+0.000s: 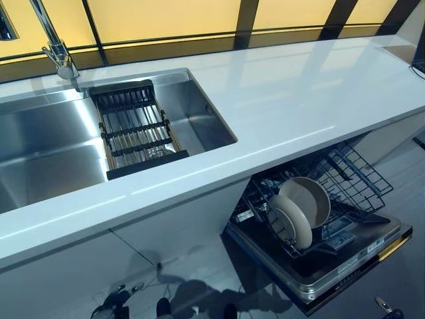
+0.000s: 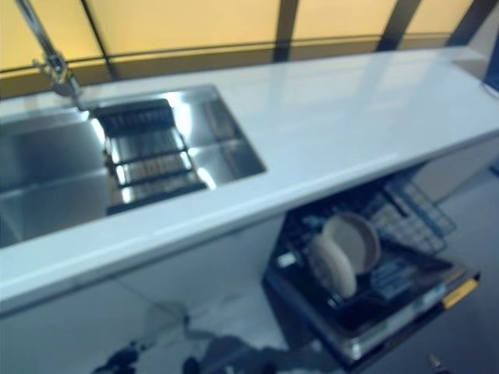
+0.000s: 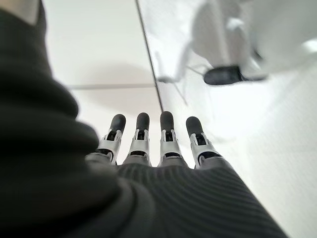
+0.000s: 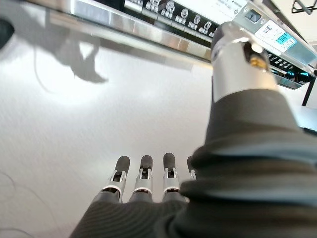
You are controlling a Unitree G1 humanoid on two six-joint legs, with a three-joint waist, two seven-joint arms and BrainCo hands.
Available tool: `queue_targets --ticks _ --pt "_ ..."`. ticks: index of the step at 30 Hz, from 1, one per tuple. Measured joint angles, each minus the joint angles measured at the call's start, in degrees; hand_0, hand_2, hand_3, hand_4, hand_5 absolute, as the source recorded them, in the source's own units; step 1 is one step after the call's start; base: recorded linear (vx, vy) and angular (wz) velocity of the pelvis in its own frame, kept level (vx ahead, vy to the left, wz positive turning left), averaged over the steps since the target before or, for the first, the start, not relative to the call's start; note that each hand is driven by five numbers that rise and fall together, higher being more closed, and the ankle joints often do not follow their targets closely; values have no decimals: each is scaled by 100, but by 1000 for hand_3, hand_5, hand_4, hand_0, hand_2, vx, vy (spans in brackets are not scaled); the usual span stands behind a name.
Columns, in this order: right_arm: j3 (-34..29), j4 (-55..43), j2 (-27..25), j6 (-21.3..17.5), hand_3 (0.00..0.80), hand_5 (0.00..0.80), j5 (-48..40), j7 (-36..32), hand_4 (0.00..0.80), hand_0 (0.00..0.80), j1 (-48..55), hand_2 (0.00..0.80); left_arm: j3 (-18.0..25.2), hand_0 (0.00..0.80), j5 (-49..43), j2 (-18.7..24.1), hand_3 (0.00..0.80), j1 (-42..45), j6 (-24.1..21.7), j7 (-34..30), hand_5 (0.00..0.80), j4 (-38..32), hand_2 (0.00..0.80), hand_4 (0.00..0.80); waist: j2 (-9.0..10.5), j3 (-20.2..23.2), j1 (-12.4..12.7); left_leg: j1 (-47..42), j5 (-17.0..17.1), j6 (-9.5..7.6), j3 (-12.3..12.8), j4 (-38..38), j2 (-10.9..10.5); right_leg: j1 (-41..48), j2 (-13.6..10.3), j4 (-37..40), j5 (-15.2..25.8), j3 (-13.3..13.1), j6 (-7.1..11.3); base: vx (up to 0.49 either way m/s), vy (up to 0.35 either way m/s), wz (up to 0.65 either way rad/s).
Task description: Take plates into dishwasher
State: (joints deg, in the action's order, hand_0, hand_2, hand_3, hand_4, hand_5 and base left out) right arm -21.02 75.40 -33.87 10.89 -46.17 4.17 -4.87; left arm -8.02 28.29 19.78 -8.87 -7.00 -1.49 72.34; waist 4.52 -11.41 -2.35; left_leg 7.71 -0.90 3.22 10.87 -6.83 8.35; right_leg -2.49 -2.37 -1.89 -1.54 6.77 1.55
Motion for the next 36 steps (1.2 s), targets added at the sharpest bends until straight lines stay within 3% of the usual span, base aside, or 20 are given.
queue_targets --ticks 3,9,15,19,20,21,23,25,27,28,29,33,36 --pt "122 1 1 -100 0 0 -85 -5 0 0 14 0 -49 0 1 -112 0 -77 -9 61 0 -145 0 0 -11 -12 -90 -19 237 100 58 273 -58 -2 -27 281 221 -28 69 -162 -62 -12" --pt "122 -9 167 -186 0 0 -212 -88 0 0 274 0 -70 0 223 -117 0 -154 -8 80 0 -326 0 0 -13 -42 -176 -452 562 -23 231 950 -260 156 -178 495 405 -89 161 -224 -163 -6" --pt "169 -34 329 -181 0 0 -405 -326 0 0 250 0 52 0 458 -116 0 18 -8 69 0 -316 0 0 -190 -125 -175 -555 658 64 226 977 -206 226 -71 473 401 -88 104 -257 -242 -1" --pt "164 -53 351 -223 0 0 -658 -492 0 0 110 0 319 0 512 -135 0 364 -5 13 0 -312 0 0 -323 -183 -107 -685 614 260 19 844 -23 275 125 440 297 -250 -63 -144 -121 -21" --pt "160 -66 375 -256 0 0 -858 -539 0 0 17 0 452 0 512 -142 0 451 1 -30 0 -161 0 0 -317 -200 -18 -658 568 349 -222 496 20 286 103 352 251 -421 -131 -127 -24 -55" --pt "149 -91 386 -328 0 0 -1086 -593 0 0 5 0 477 0 513 -154 0 456 15 -44 0 -73 0 0 -262 -204 36 -552 625 408 -381 171 -43 279 7 298 242 -505 -143 -125 4 -51" --pt "142 -167 374 -547 0 0 -1317 -658 0 0 -15 0 474 0 514 -266 0 459 19 -77 0 -65 0 0 -257 -200 14 -355 736 317 -644 -234 -212 270 -167 252 242 -544 -143 -117 51 -22" --pt "158 -317 408 -664 0 0 -1489 -684 0 0 -7 0 465 0 514 -389 0 442 28 -91 0 -103 0 0 -408 -128 -35 -320 406 92 -610 -396 -317 136 -266 189 289 -406 -130 -138 73 -33" --pt "174 -470 423 -822 0 0 -1734 -672 0 0 -70 0 447 0 512 -439 0 413 27 -101 0 -119 0 0 -708 -42 -183 -306 214 -96 -616 84 -375 -47 -167 151 329 -123 -41 -158 -7 2" --pt "164 -480 418 -923 0 0 -1842 -641 0 0 -40 0 395 0 512 -452 0 279 6 -110 0 -157 0 0 -869 -53 -304 -319 122 30 -646 371 -288 -200 -55 71 308 -50 -32 -175 -4 40" --pt "164 -479 436 -963 0 0 -1912 -622 0 0 -77 0 264 0 513 -430 0 150 -36 -140 0 -233 0 0 -859 -148 -282 -280 199 91 -642 450 -305 -343 -67 -48 294 -88 -17 -147 14 19" --pt "163 -585 339 -1160 0 0 -2157 -573 0 0 -358 0 -54 0 663 -508 0 156 -85 -250 0 -249 0 0 -897 -314 -305 -211 236 43 -627 438 -414 -553 -178 -290 228 -117 55 -129 22 -2" --pt "156 -693 87 -1317 0 0 -2363 -527 0 0 -667 0 -40 0 1143 -554 0 136 -125 -316 0 -311 0 0 -1172 -616 -294 -69 257 12 -631 388 -455 -834 -244 -662 98 -143 70 -112 -17 0"
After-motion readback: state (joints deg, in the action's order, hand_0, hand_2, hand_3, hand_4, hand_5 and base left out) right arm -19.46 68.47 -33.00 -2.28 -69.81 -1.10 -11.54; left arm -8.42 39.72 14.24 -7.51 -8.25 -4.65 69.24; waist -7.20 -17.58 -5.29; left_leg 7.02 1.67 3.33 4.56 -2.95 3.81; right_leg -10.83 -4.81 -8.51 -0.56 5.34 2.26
